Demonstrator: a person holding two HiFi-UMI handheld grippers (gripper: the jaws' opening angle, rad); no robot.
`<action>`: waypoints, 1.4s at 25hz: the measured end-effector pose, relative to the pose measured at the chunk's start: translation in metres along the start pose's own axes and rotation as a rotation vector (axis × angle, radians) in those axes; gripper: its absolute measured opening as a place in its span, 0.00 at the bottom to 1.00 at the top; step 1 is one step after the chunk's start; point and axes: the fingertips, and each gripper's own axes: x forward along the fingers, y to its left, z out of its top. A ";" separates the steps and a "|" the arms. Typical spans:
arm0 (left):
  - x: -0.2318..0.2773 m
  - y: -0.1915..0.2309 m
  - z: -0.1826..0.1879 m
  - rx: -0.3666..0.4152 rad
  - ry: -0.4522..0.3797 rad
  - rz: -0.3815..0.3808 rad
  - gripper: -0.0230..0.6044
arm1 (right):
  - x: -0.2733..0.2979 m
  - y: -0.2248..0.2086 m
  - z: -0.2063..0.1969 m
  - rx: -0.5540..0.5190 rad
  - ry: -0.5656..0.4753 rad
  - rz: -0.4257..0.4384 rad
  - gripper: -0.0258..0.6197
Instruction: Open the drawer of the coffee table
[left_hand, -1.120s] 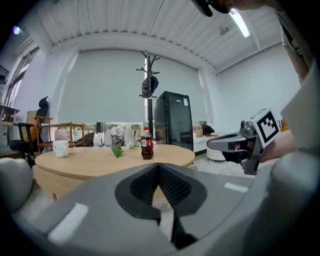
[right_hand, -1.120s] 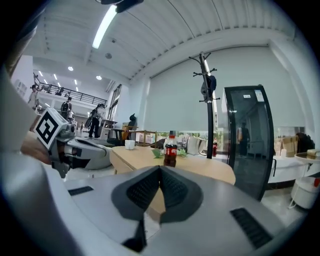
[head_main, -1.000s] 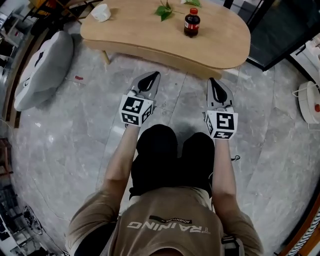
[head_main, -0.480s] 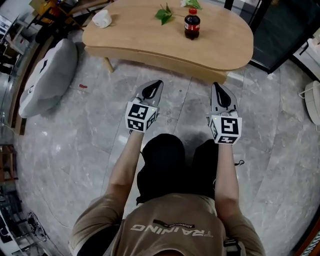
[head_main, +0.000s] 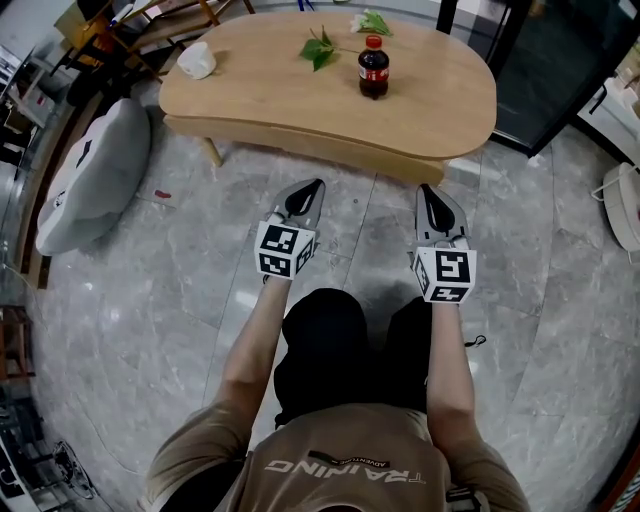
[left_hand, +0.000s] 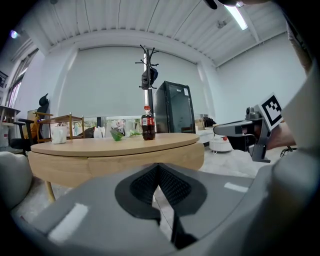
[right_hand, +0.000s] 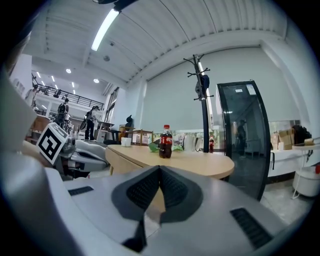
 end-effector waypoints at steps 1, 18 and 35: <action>0.002 0.000 -0.004 -0.012 0.004 -0.002 0.05 | 0.000 0.000 -0.001 -0.003 0.002 0.001 0.04; 0.009 0.053 -0.052 -1.404 -0.498 -0.172 0.05 | 0.000 0.024 0.019 -0.061 -0.022 0.086 0.04; 0.082 0.097 -0.125 -1.496 -0.695 -0.185 0.42 | 0.000 0.029 0.017 0.019 -0.033 0.178 0.05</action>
